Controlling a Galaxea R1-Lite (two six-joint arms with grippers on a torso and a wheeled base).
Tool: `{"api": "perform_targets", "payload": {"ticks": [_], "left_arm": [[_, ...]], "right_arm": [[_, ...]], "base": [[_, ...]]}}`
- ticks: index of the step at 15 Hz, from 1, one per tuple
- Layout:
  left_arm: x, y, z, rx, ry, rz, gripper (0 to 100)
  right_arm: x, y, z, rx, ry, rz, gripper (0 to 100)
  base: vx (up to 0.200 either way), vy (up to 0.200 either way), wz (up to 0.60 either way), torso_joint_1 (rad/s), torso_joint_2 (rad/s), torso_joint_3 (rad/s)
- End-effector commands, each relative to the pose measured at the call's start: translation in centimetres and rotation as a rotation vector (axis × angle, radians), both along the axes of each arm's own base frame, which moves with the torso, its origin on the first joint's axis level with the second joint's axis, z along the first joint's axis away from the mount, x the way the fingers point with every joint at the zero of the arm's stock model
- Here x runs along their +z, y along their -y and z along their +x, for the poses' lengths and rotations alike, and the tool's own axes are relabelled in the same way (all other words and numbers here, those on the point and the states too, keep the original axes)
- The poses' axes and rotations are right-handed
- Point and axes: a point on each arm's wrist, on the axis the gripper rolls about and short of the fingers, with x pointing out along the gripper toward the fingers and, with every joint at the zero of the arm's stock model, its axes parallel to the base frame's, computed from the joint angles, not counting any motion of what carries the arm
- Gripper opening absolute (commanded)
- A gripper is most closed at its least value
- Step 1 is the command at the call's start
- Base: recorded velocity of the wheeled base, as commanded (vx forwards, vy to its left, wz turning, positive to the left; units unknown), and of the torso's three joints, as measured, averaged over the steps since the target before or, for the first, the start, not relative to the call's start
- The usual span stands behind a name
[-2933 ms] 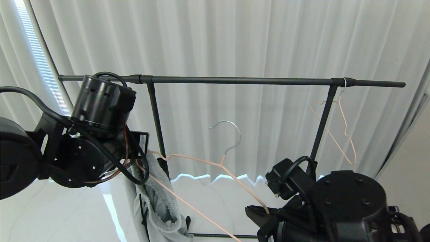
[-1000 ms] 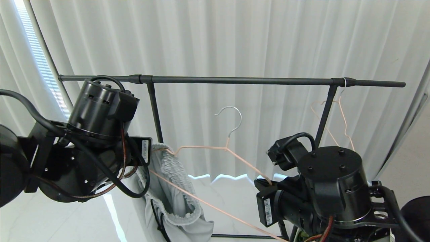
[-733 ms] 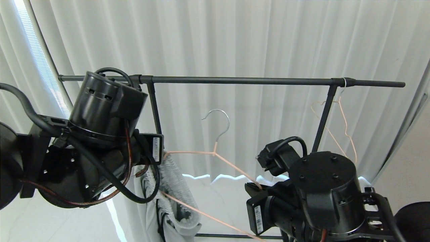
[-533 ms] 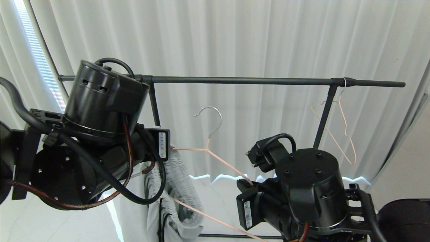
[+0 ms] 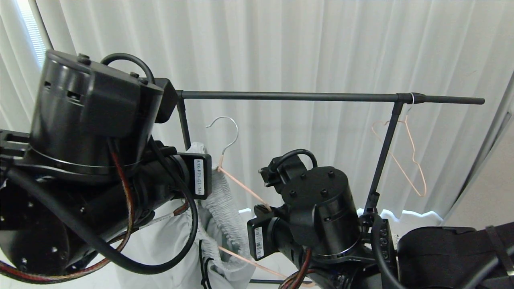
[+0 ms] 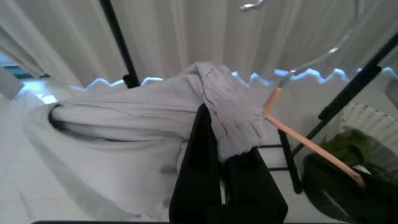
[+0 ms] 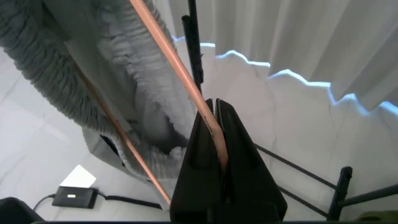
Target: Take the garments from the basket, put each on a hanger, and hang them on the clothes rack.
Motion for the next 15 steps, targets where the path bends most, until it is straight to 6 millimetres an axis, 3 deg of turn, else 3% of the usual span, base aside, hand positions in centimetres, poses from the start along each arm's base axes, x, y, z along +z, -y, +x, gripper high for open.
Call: {"api": "perform_targets", "payload": {"ticks": [1, 7, 15], "left_arm": [[0.6, -0.4, -0.5, -0.017, 0.012, -0.023, 0], [0.7, -0.7, -0.5, -0.013, 0.018, -0.04, 0], [2.0, -1.4, -1.8, -0.102, 0.033, -0.114, 0]], "right_arm": [[-0.2, -0.4, 0.1, -0.001, -0.002, 0.001, 0], [2.2, 0.0, -0.5, -0.034, 0.039, 0.063, 0], [3.9, 0.4, -1.1, -0.038, 0.075, 0.131, 0]], "base": [[0.0, 0.0, 0.0, 0.0, 0.0, 0.0], [0.0, 0.0, 0.0, 0.0, 0.0, 0.0], [0.0, 0.0, 0.0, 0.0, 0.0, 0.0]]}}
